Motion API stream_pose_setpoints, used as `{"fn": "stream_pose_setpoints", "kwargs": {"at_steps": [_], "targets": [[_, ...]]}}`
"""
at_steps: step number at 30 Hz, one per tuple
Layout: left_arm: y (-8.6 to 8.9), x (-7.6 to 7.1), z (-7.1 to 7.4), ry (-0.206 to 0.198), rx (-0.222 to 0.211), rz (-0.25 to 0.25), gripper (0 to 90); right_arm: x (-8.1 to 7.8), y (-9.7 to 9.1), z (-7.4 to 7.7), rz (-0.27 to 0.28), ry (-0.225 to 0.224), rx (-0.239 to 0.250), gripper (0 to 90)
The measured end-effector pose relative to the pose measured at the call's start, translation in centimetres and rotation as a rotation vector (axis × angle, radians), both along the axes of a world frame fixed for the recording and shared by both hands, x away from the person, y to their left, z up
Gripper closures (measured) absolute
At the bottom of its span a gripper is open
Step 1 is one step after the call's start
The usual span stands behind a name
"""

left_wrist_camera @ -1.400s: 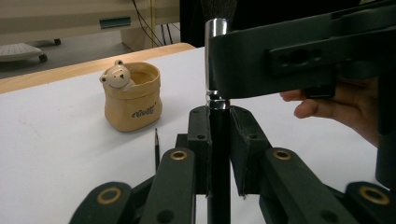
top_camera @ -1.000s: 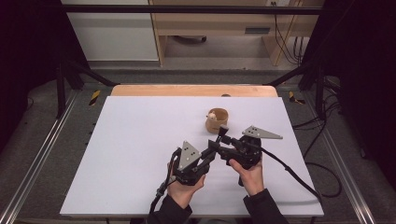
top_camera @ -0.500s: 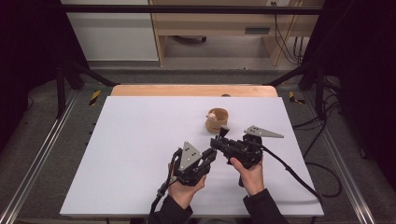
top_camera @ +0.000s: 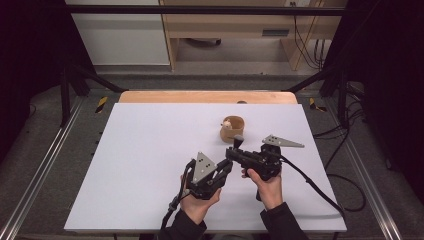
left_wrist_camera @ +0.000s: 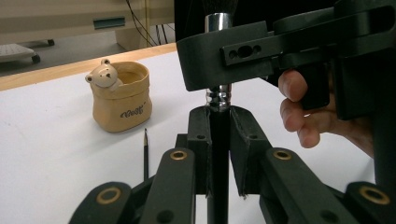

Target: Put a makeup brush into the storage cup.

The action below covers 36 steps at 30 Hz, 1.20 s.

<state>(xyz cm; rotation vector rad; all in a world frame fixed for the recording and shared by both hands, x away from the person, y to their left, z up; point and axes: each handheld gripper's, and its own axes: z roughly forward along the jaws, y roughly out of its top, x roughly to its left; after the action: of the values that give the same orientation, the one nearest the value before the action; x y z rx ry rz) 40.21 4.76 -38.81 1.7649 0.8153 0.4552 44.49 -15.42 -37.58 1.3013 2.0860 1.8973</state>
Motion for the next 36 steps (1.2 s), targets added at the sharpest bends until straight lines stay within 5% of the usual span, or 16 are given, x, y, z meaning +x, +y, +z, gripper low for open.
{"fn": "stream_pose_setpoints", "kwargs": {"at_steps": [4, 9, 21, 36], "targets": [[0.1, 0.1, 0.1, -0.005, 0.006, -0.015, 77.9, 0.0, 0.0, 0.0, 0.002, -0.017, -0.005, 77.3], [0.9, 0.4, 0.5, -0.003, 0.018, -0.030, 58.6, -0.3, -0.5, 0.3, -0.033, -0.061, -0.027, 77.3], [4.6, 1.1, 1.8, -0.015, 0.040, -0.103, 37.8, -0.5, -1.2, 0.6, -0.071, -0.138, -0.064, 77.2], [9.0, 1.1, 1.8, -0.034, 0.045, -0.062, 19.0, -0.5, -1.8, 0.8, -0.095, -0.196, -0.152, 77.2]]}}
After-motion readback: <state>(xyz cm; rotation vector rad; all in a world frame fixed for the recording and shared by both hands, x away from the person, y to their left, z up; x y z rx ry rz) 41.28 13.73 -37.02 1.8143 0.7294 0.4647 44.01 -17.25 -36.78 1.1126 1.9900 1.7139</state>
